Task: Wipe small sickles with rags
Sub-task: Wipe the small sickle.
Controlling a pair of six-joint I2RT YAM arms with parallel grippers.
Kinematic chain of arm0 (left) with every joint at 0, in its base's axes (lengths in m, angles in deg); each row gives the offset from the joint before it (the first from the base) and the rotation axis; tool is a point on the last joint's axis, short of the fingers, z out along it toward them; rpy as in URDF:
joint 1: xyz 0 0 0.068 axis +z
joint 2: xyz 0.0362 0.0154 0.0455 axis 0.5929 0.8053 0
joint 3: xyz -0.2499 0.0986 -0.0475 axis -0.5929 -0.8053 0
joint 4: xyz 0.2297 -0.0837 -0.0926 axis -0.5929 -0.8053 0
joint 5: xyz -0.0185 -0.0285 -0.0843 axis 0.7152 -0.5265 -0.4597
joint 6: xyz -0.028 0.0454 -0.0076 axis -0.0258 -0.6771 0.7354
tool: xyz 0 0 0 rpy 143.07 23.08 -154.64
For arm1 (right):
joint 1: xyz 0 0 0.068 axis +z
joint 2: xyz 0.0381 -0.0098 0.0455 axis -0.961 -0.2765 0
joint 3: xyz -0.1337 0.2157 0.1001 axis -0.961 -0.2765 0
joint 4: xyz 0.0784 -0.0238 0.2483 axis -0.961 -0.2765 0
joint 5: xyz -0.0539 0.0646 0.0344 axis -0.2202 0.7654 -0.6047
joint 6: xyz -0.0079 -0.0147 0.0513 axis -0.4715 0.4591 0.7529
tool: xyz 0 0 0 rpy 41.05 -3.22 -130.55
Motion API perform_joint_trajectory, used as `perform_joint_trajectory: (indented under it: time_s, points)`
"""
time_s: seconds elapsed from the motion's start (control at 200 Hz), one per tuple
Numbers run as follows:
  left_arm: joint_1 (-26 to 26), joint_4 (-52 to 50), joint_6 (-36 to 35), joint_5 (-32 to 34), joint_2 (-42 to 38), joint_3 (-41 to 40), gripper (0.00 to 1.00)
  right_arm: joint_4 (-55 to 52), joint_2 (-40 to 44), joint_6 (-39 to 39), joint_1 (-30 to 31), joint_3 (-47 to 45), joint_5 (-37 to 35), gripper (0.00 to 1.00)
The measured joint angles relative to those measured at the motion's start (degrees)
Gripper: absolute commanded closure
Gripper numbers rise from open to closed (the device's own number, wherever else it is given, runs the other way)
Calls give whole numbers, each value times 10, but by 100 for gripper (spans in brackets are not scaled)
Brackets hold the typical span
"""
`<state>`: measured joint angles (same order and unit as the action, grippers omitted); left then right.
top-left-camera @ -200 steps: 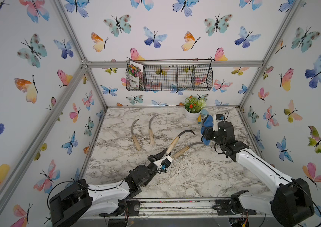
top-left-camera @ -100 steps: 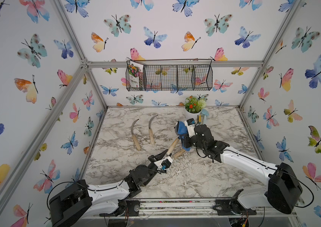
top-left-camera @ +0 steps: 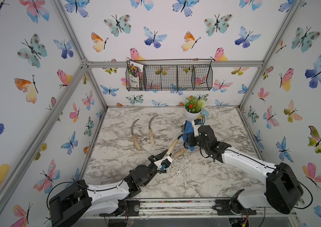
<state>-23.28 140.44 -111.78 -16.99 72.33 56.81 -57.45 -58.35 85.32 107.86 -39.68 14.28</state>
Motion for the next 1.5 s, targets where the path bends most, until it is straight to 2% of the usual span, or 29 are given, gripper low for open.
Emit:
perform_joint_trajectory:
  time_s: [0.1,0.195,0.395,0.661,0.796,0.901,1.091,1.221,1.357,1.502]
  points:
    - [0,-1,6,0,-5,0,100,9,-17,9,-52,-15,21,98]
    - [0,-8,10,0,-15,0,100,10,-25,11,-60,-17,42,98]
    - [0,-17,18,0,-30,0,100,11,-8,16,-27,-17,64,98]
    - [0,-21,23,-1,-38,0,100,11,67,16,46,-17,77,98]
    - [0,-21,25,-3,-39,0,100,18,97,16,54,-27,76,98]
    - [0,-21,25,-5,-39,0,100,21,98,15,30,-40,71,98]
    - [0,-21,28,-7,-38,0,100,34,50,17,-82,-59,98,98]
    - [0,-22,29,-8,-37,1,100,30,21,15,-118,-60,104,98]
    - [0,-23,29,-8,-31,1,100,18,11,12,-100,-43,120,98]
    - [0,-25,29,-8,-28,1,100,14,16,7,-42,-17,118,98]
